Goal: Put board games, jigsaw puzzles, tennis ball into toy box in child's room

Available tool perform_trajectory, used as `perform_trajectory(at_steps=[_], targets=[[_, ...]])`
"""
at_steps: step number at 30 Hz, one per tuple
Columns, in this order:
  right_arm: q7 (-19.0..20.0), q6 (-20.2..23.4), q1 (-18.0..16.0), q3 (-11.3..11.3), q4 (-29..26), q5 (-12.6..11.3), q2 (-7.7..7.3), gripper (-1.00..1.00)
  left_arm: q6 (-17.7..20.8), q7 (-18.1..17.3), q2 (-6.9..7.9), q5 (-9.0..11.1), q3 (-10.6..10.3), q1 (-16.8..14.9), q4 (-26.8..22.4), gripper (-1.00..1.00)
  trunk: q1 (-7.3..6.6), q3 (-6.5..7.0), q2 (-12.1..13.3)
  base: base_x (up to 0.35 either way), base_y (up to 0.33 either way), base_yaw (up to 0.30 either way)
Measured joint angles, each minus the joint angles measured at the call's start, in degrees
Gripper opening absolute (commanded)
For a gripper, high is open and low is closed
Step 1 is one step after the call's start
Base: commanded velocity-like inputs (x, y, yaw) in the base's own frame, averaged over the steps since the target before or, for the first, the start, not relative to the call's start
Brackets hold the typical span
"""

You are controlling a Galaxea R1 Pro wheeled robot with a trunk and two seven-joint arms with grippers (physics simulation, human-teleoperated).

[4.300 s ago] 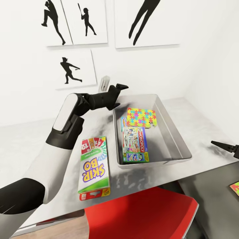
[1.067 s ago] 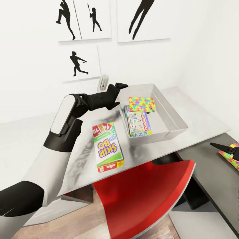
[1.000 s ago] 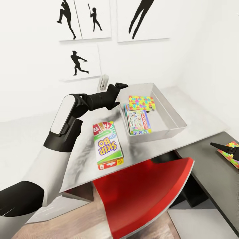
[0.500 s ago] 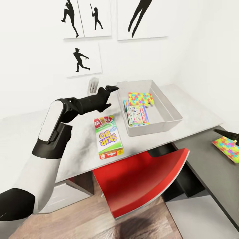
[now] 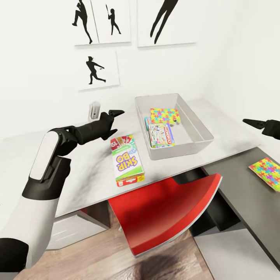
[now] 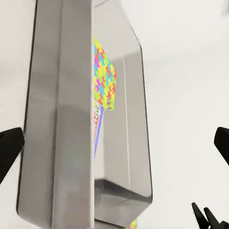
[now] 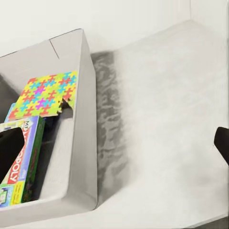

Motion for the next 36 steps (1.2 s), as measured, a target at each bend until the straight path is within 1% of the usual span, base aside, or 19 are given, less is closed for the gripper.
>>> perform_trajectory(at_steps=[1, 2, 4, 5, 7, 8, 10, 18, 25, 34, 36], targets=[[-0.82, 0.0, -0.58, 0.44, 0.01, -0.01, 0.22, 1.0, 0.0, -0.01, 0.12, 0.02, 0.06, 0.12, -0.04, 1.0, 0.0, 0.0, 0.0, 0.0, 0.067, 0.0], [-0.85, 0.0, -0.6, 0.45, 0.01, 0.02, 0.23, 1.0, 0.0, -0.01, 0.12, 0.03, 0.07, 0.13, -0.04, 1.0, 0.0, 0.0, 0.0, 0.0, 0.11, 0.0], [-2.03, -0.01, -1.42, 1.1, 0.02, -0.02, 0.85, 1.0, 0.0, -0.03, 0.31, 0.06, 0.15, 0.3, -0.09, 1.0, 0.0, 0.0, 0.0, 0.0, 0.145, 0.0], [-2.05, -0.01, -1.43, 1.11, 0.02, 0.01, 0.86, 1.0, 0.0, -0.03, 0.31, 0.06, 0.16, 0.3, -0.09, 1.0, 0.0, 0.0, 0.0, 0.0, 0.174, 0.0], [-2.81, -0.02, -1.95, 1.58, 0.03, -0.02, 1.6, 1.0, 0.0, -0.04, 0.49, 0.08, 0.18, 0.41, -0.13, 1.0, 0.0, 0.0, 0.0, 0.0, 0.197, 0.0], [-2.83, -0.02, -1.96, 1.59, 0.03, 0.0, 1.61, 1.0, 0.0, -0.04, 0.5, 0.09, 0.18, 0.41, -0.13, 1.0, 0.0, 0.0, 0.0, 0.0, 0.216, 0.0], [-3.32, -0.02, -2.27, 1.93, 0.04, -0.02, 2.19, 1.0, 0.0, -0.06, 0.66, 0.09, 0.23, 0.48, -0.15, 1.0, 0.0, 0.0, 0.0, 0.0, 0.231, 0.0], [-3.96, -0.03, -2.43, 2.49, 0.04, -0.01, 2.94, 1.0, 0.0, -0.06, 0.91, 0.11, 0.25, 0.62, -0.18, 1.0, 0.0, 0.0, 0.0, 0.0, 0.258, 0.0], [-4.13, -0.02, -2.21, 3.21, -0.2, -0.06, 3.18, 1.0, 0.0, -0.07, 1.03, 0.12, 0.24, 0.71, -0.23, 1.0, 0.0, 0.0, 0.0, 0.0, 0.258, 0.0], [-4.2, -0.01, -2.12, 3.75, -0.36, -0.13, 3.35, 1.0, 0.11, -0.11, 1.29, 0.12, 0.23, 1.27, -0.33, 1.0, 0.0, 0.0, 0.0, 0.0, 0.099, 0.0], [-4.84, 0.0, -2.76, 4.4, 0.28, -0.25, 4.0, 1.0, 0.54, 0.27, 1.94, -0.6, 0.49, 1.91, 0.32, 1.0, 0.0, 0.0, 0.0, 0.0, 0.0, 0.0]])
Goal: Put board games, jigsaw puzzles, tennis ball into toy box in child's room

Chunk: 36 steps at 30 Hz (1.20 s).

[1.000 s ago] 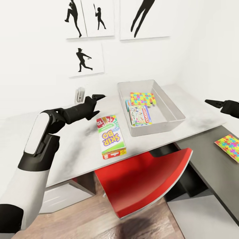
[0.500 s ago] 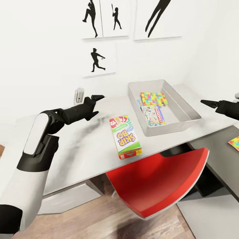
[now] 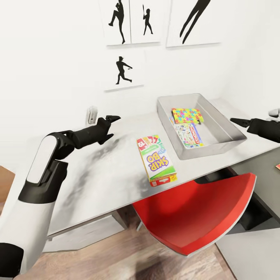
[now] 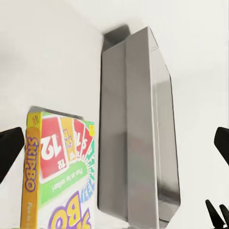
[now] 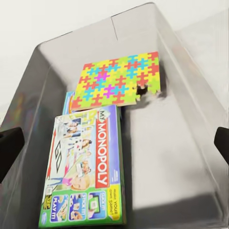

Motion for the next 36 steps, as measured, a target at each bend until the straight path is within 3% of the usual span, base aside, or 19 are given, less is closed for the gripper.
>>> perform_trajectory(at_steps=[4, 36], targets=[[-1.28, 0.0, -1.28, -0.17, 0.36, -0.01, 0.87, 1.0, 0.05, 0.07, 1.14, -0.6, 0.97, -0.01, 1.29, 1.0, 0.0, 0.0, 0.0, 0.0, 0.0, 0.0], [-1.94, -0.01, -1.44, -0.17, 0.36, -0.01, 0.87, 1.0, 0.04, 0.07, 1.15, -0.58, 0.97, -0.01, 1.98, 1.0, 0.0, 0.0, 0.0, 0.0, 0.0, 0.0]])
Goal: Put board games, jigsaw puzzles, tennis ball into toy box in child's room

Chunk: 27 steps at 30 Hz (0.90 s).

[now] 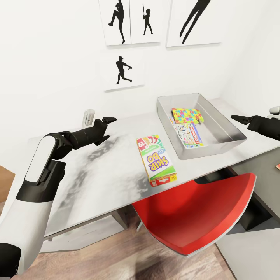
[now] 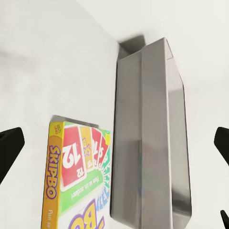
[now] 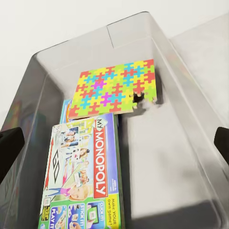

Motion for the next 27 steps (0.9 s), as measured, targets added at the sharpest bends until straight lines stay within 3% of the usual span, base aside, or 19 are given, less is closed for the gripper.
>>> perform_trajectory(at_steps=[8, 10, 17, 27], targets=[[0.0, 0.0, 0.0, 0.0, 0.0, 0.0, 0.0, 1.0, 0.0, 0.0, 0.0, 0.0, 0.0, 0.0, 0.0, 1.0, 0.0, 0.0, 0.0, 0.0, 0.0, 0.0], [0.64, 0.0, -0.27, -0.61, 0.03, 0.01, -0.65, 1.0, 0.04, 0.05, 0.1, 0.33, 0.42, -0.43, 0.06, 1.0, 0.0, 0.0, 0.0, 0.0, 0.0, 0.0], [2.79, 0.0, 1.66, -1.81, -0.25, -1.06, -2.58, 1.0, 0.07, -0.38, 2.37, 1.29, 1.12, -1.49, 0.59, 1.0, 0.0, 0.0, 0.0, 0.0, 0.0, 0.0], [3.28, 0.01, 3.24, -2.02, -0.33, -1.7, -3.13, 1.0, 0.12, -0.55, 3.1, 1.63, 1.23, -1.64, 0.72, 1.0, 0.0, 0.0, 0.0, 0.0, 0.0, 0.0]])
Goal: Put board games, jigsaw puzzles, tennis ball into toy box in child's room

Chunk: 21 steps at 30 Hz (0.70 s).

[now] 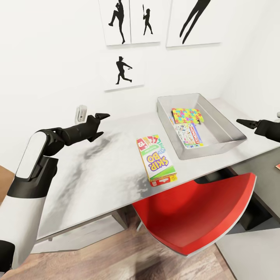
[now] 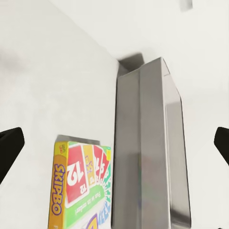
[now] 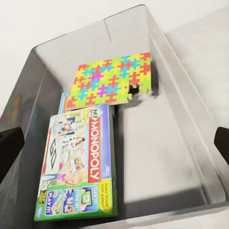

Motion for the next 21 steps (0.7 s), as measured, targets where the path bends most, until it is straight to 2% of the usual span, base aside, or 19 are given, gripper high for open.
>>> perform_trajectory(at_steps=[21], targets=[[0.11, 0.0, 0.32, 0.07, 0.04, -0.47, -0.18, 1.0, 0.02, 0.02, 0.13, 0.28, -0.22, -0.07, -0.02, 1.0, 0.0, 0.0, 0.0, 0.0, 0.0, 0.0]])
